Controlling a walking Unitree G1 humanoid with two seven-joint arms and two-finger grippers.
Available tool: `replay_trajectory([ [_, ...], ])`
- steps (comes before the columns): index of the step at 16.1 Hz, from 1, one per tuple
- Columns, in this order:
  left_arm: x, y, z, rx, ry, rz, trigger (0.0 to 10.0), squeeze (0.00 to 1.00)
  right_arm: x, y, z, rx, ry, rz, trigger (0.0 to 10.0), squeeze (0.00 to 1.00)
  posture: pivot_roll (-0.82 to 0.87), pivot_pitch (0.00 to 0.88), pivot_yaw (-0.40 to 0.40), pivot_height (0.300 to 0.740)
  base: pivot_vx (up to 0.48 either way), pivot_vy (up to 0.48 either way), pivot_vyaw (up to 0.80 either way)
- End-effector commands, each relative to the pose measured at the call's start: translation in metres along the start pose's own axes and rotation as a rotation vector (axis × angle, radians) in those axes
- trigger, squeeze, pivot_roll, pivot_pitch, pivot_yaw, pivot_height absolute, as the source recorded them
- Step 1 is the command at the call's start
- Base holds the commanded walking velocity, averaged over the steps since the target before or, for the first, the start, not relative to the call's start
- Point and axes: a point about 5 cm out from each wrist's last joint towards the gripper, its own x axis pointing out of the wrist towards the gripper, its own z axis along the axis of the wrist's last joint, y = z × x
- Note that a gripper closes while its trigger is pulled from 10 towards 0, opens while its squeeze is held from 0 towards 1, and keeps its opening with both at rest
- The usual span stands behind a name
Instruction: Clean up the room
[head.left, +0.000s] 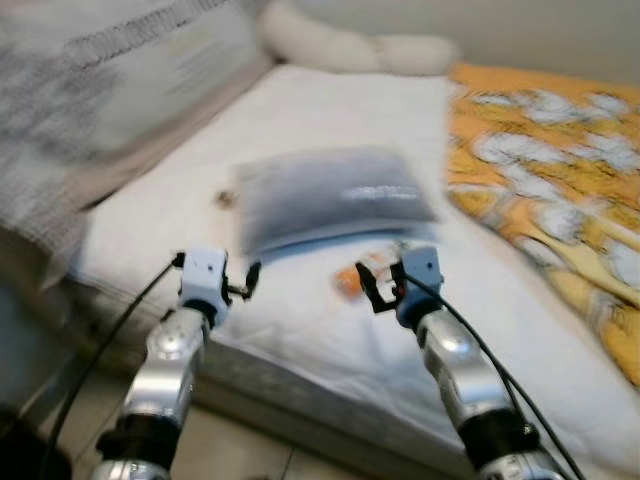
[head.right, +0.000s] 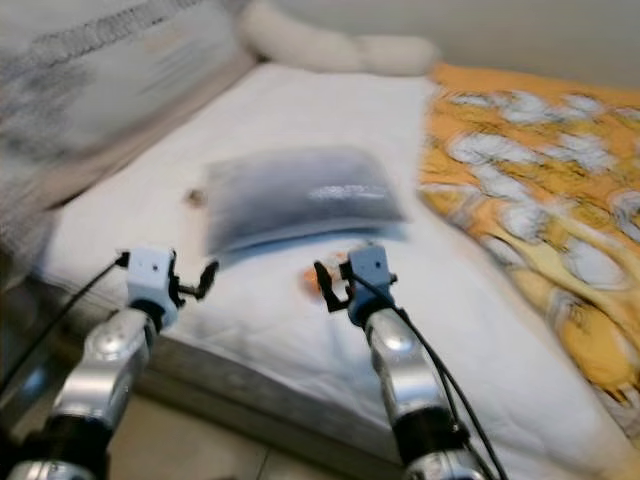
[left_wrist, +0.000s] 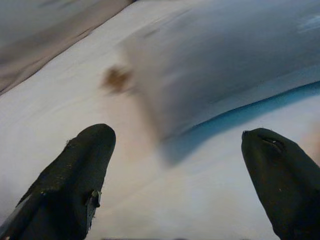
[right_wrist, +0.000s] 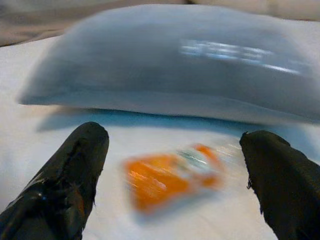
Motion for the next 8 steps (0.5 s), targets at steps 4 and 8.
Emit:
replay_trajectory([
  [4,-0.0006,0.0011,0.0002,-0.001,0.002,-0.005,10.0,0.00,0.0014,-0.0014,0.0064,0.024,-0.021,-0.009,10.0,0.00,-0.04,0.000,0.041,0.740,0.313,0.000,0.00],
  [8,-0.0022,0.0014,-0.0011,0.005,0.005,-0.010,10.0,0.00,-0.0011,-0.0018,0.0028,0.048,-0.015,-0.021,10.0,0.00,-0.04,0.000,0.046,0.740,0.311,0.000,0.00],
])
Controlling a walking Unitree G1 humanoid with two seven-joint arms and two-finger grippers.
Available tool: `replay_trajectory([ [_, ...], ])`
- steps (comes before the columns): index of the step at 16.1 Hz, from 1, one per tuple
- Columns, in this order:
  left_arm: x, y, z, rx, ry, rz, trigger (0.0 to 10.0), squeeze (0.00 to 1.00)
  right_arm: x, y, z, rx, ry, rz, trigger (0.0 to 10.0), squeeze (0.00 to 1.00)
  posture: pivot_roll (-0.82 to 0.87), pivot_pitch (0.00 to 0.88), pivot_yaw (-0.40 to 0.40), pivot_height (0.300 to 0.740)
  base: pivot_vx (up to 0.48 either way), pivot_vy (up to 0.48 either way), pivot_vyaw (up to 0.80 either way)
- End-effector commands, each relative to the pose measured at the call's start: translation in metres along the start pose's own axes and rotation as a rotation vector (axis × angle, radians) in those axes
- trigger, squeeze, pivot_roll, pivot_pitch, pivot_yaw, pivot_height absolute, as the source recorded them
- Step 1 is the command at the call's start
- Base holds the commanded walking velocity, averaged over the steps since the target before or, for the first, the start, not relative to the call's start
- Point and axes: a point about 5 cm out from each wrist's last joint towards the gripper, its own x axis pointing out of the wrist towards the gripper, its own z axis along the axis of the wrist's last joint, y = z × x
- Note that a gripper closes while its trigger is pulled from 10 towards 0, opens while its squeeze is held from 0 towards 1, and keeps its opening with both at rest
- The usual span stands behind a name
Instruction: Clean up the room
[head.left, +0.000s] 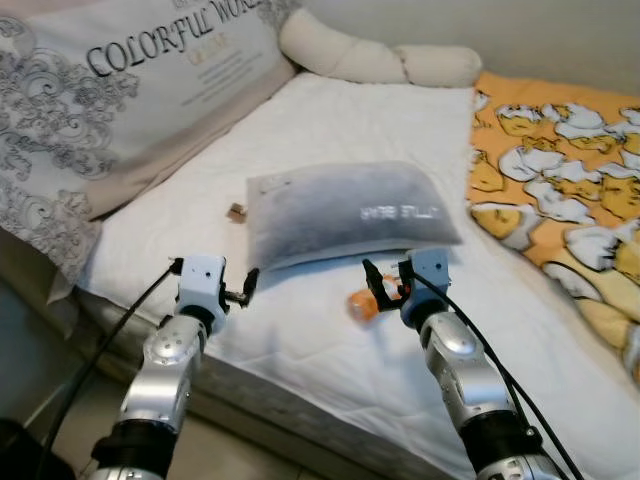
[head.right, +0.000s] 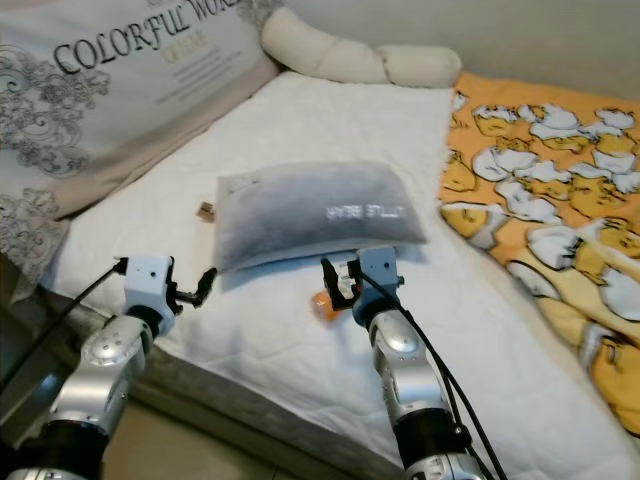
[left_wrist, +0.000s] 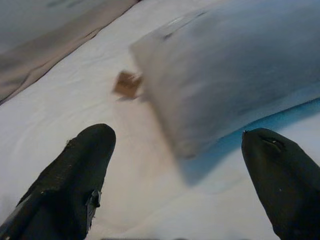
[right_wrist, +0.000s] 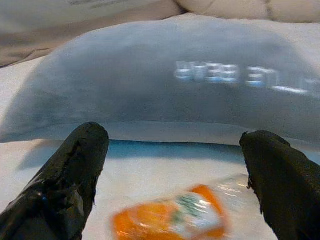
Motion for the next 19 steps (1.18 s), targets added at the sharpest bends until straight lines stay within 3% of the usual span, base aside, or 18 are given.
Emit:
replay_trajectory([
  [1,-0.001,0.006,0.001,0.016,-0.001,0.011,10.0,0.00,0.001,0.005,0.004,0.038,-0.016,0.016,10.0,0.53,-0.04,0.000,0.046,0.740,0.247,0.000,0.00],
  [2,-0.002,0.004,-0.002,0.024,0.016,-0.021,10.0,0.00,0.000,-0.001,0.003,0.095,-0.011,-0.018,10.0,1.00,-0.04,0.000,0.045,0.740,0.000,0.000,0.00],
  [5,-0.009,-0.001,-0.013,0.101,0.092,-0.158,10.0,0.00,0.003,-0.007,-0.002,0.102,0.066,-0.040,10.0,1.00,-0.03,0.000,0.042,0.740,0.000,0.000,0.00],
  [8,-0.017,0.006,-0.021,0.172,0.148,-0.253,10.0,0.00,0.009,-0.004,-0.004,0.102,0.137,-0.035,10.0,1.00,-0.02,0.000,0.039,0.740,0.000,0.000,0.00],
  [11,-0.022,0.013,-0.015,0.244,0.179,-0.360,10.0,0.00,0.022,-0.016,-0.007,0.182,0.263,-0.198,10.0,1.00,-0.02,0.000,0.037,0.740,0.000,0.000,0.00],
  [16,-0.023,0.009,-0.002,0.299,0.184,-0.488,10.0,0.00,0.038,-0.028,0.002,0.205,0.361,-0.335,10.0,1.00,0.00,0.000,0.026,0.740,0.000,0.000,0.00],
  [19,-0.028,0.003,-0.001,0.317,0.201,-0.519,10.0,0.00,0.041,-0.031,0.002,0.215,0.421,-0.358,10.0,1.00,0.02,0.000,0.008,0.740,0.000,0.000,0.00],
])
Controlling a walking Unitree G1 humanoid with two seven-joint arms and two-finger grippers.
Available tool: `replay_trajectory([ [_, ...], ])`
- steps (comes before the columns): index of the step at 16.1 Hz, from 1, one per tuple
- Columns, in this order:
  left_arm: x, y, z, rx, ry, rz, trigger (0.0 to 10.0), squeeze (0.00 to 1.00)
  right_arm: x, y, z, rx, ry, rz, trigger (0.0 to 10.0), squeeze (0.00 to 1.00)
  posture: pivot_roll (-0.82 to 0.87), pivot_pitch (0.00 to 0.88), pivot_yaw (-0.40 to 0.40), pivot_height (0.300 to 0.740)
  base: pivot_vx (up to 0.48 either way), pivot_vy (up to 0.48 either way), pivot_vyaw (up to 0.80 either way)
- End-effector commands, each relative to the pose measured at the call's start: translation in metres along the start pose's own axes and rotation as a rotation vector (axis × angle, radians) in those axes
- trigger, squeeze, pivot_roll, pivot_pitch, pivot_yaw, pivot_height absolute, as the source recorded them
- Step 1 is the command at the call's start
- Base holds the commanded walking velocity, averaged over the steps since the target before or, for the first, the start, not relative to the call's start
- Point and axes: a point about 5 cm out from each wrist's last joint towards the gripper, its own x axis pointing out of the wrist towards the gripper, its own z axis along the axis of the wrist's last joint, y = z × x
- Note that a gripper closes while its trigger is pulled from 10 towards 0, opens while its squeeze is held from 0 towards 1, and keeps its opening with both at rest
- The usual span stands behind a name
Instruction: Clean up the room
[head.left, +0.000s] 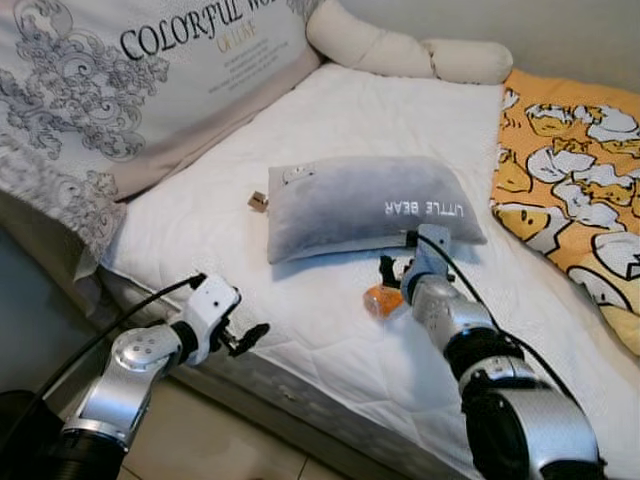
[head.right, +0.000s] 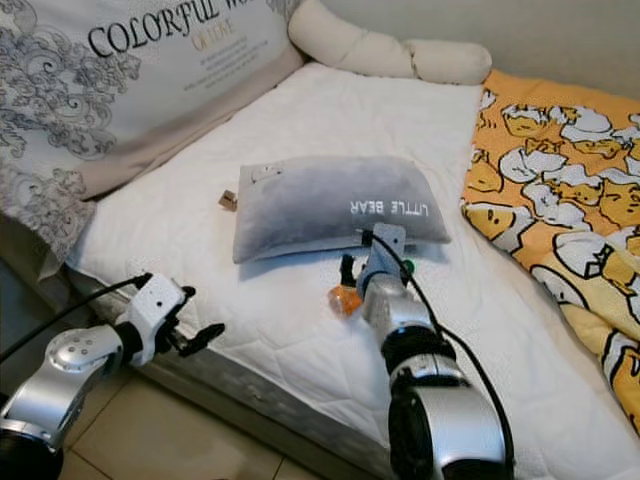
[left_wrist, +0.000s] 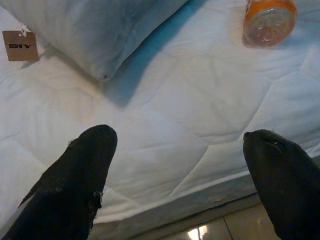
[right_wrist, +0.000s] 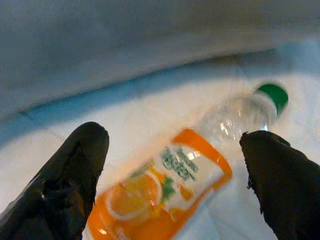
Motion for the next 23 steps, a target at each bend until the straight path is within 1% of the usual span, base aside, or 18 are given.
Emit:
replay_trajectory([
  [1,-0.004,-0.003,0.001,0.016,0.016,-0.022,10.0,0.00,0.001,-0.005,-0.003,0.007,0.028,-0.040,10.0,1.00,0.02,0.000,0.005,0.740,0.000,0.000,0.00],
  [2,-0.006,-0.005,0.002,0.014,0.016,-0.030,10.0,0.00,0.002,-0.009,-0.002,0.034,0.032,-0.068,10.0,0.82,0.03,0.000,0.000,0.740,0.000,0.000,0.00],
  [3,-0.006,-0.006,0.002,0.014,0.017,-0.032,10.0,0.00,0.002,-0.010,-0.002,0.043,0.033,-0.078,10.0,0.82,0.03,0.000,0.000,0.740,0.000,0.000,0.00],
  [4,-0.009,-0.008,0.004,0.013,0.012,-0.037,10.0,0.00,0.002,-0.013,0.001,0.105,0.027,-0.086,10.0,0.00,0.04,0.000,-0.006,0.740,0.000,0.000,0.00],
  [6,-0.015,-0.012,0.007,0.018,0.007,-0.046,10.0,0.00,0.003,-0.015,-0.001,0.156,0.046,-0.112,10.0,0.00,0.06,0.000,-0.010,0.740,0.000,0.000,0.00],
  [9,-0.021,-0.011,0.012,0.043,0.010,-0.060,10.0,0.00,0.003,-0.009,-0.003,0.215,0.060,-0.056,10.0,0.00,0.10,0.000,-0.015,0.740,0.000,0.000,0.00],
  [10,-0.024,-0.009,0.013,0.056,0.019,-0.069,10.0,0.00,0.003,-0.007,-0.007,0.279,0.083,-0.034,10.0,0.00,0.12,0.000,-0.015,0.740,0.000,0.000,0.00],
  [12,-0.029,-0.009,0.014,0.062,0.026,-0.073,10.0,0.00,0.003,-0.010,-0.012,0.331,0.113,-0.053,10.0,0.00,0.13,0.000,-0.014,0.740,0.000,0.000,0.00],
  [13,-0.031,-0.009,0.014,0.068,0.038,-0.079,10.0,0.00,0.003,-0.011,-0.019,0.411,0.149,-0.059,10.0,0.00,0.13,0.008,-0.014,0.740,0.000,0.000,0.00],
  [14,-0.032,-0.009,0.013,0.070,0.042,-0.082,10.0,0.00,0.003,-0.011,-0.021,0.433,0.160,-0.057,10.0,0.00,0.13,0.010,-0.014,0.740,0.000,0.000,0.00],
  [15,-0.033,-0.011,0.013,0.074,0.050,-0.095,10.0,0.00,0.002,-0.011,-0.028,0.427,0.192,-0.055,10.0,0.00,0.14,0.017,-0.013,0.740,0.000,0.000,0.00],
  [17,-0.034,-0.020,0.012,0.069,0.058,-0.137,10.0,0.00,0.000,-0.017,-0.046,0.420,0.260,-0.099,10.0,0.00,0.14,0.020,-0.015,0.740,0.000,0.000,0.00],
  [19,-0.033,-0.023,0.013,0.064,0.056,-0.146,10.0,0.00,0.000,-0.025,-0.051,0.427,0.272,-0.143,10.0,0.00,0.14,0.021,-0.017,0.740,0.000,0.000,0.00],
  [20,-0.032,-0.025,0.013,0.060,0.055,-0.153,10.0,0.00,-0.001,-0.034,-0.055,0.438,0.283,-0.187,10.0,0.00,0.14,0.018,-0.016,0.740,0.000,0.000,0.00],
  [22,-0.033,-0.026,0.014,0.058,0.057,-0.165,10.0,0.00,-0.001,-0.041,-0.056,0.440,0.286,-0.209,10.0,0.00,0.14,0.015,-0.013,0.740,0.000,0.000,0.00],
  [23,-0.033,-0.026,0.014,0.058,0.059,-0.169,10.0,0.00,-0.001,-0.041,-0.056,0.431,0.282,-0.207,10.0,0.00,0.13,0.013,-0.013,0.740,0.000,0.000,0.00],
])
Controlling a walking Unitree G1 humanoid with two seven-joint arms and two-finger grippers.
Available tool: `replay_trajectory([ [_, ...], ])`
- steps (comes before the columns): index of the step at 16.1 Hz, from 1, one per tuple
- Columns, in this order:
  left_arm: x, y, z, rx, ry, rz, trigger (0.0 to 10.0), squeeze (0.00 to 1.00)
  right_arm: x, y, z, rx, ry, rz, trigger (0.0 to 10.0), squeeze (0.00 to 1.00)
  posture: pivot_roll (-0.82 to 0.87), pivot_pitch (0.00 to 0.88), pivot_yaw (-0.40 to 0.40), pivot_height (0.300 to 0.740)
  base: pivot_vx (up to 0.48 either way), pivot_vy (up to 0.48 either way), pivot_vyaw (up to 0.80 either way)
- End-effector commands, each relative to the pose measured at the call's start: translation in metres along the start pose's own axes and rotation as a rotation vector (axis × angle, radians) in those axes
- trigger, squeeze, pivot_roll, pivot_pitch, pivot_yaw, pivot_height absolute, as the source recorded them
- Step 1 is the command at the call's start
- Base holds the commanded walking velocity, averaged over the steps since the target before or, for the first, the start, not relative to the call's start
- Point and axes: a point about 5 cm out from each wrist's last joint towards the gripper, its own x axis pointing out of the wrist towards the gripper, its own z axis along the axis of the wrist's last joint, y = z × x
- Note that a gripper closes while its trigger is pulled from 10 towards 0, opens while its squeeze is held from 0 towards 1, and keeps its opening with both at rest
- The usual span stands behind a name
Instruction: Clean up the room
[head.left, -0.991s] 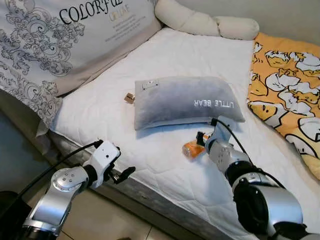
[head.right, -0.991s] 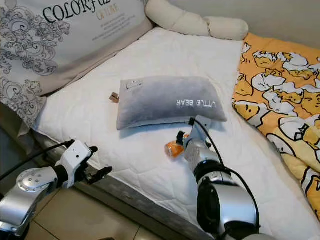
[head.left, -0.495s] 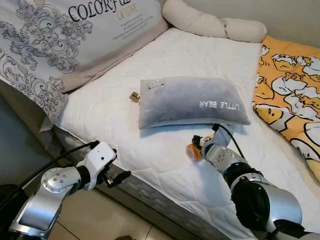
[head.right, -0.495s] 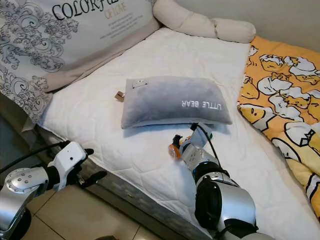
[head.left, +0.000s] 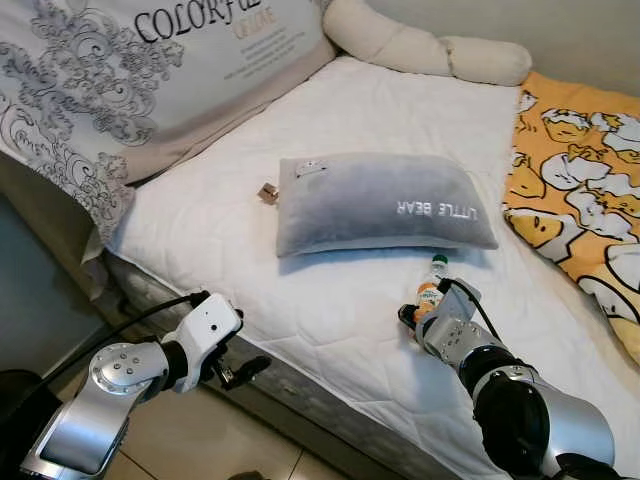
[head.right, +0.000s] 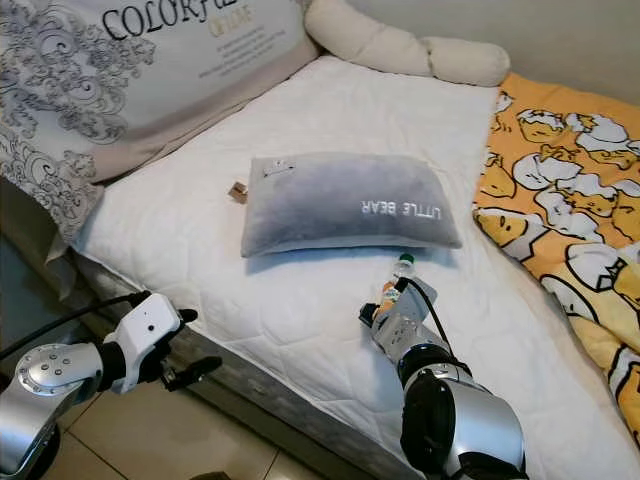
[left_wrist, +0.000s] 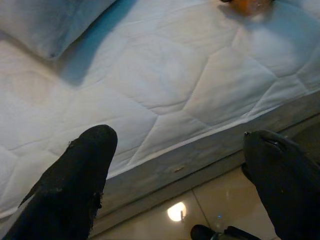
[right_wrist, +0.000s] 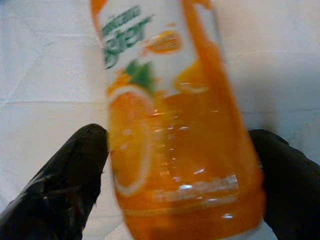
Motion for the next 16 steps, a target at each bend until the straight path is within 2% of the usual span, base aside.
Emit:
replay_trajectory([
  [1,-0.001,0.000,0.003,0.015,0.000,-0.011,10.0,0.00,0.000,-0.004,0.002,-0.023,-0.011,-0.009,4.5,0.00,0.13,0.010,-0.011,0.740,0.000,0.000,0.00],
  [2,-0.001,0.000,0.004,0.015,0.000,-0.010,10.0,0.00,0.000,-0.003,0.003,-0.026,-0.017,-0.001,4.1,0.00,0.13,0.008,-0.012,0.740,0.000,0.000,0.00],
  [3,0.000,0.001,0.004,0.015,-0.001,-0.007,10.0,0.00,0.000,0.000,0.004,-0.021,-0.023,0.018,0.0,0.00,0.13,0.006,-0.012,0.740,0.000,0.000,0.00],
  [6,0.001,0.001,0.006,0.011,-0.006,-0.007,10.0,0.00,-0.001,0.006,0.005,-0.014,-0.024,0.046,0.0,0.00,0.13,0.001,-0.011,0.740,0.000,0.000,0.00],
  [9,0.001,-0.003,0.007,-0.005,-0.023,-0.022,10.0,0.00,-0.001,0.006,0.002,-0.073,-0.014,0.056,0.0,0.00,0.13,0.000,-0.009,0.740,0.000,0.000,0.00],
  [11,0.002,-0.008,0.010,-0.023,-0.046,-0.041,10.0,0.00,-0.001,0.004,0.001,-0.040,-0.007,0.053,0.0,0.00,0.13,0.000,-0.008,0.740,0.000,0.000,0.00],
  [16,0.007,-0.011,0.016,-0.106,-0.123,-0.043,10.0,0.00,-0.001,0.000,0.015,-0.019,-0.078,0.078,0.0,0.00,0.10,0.000,-0.018,0.740,0.000,0.000,0.00],
])
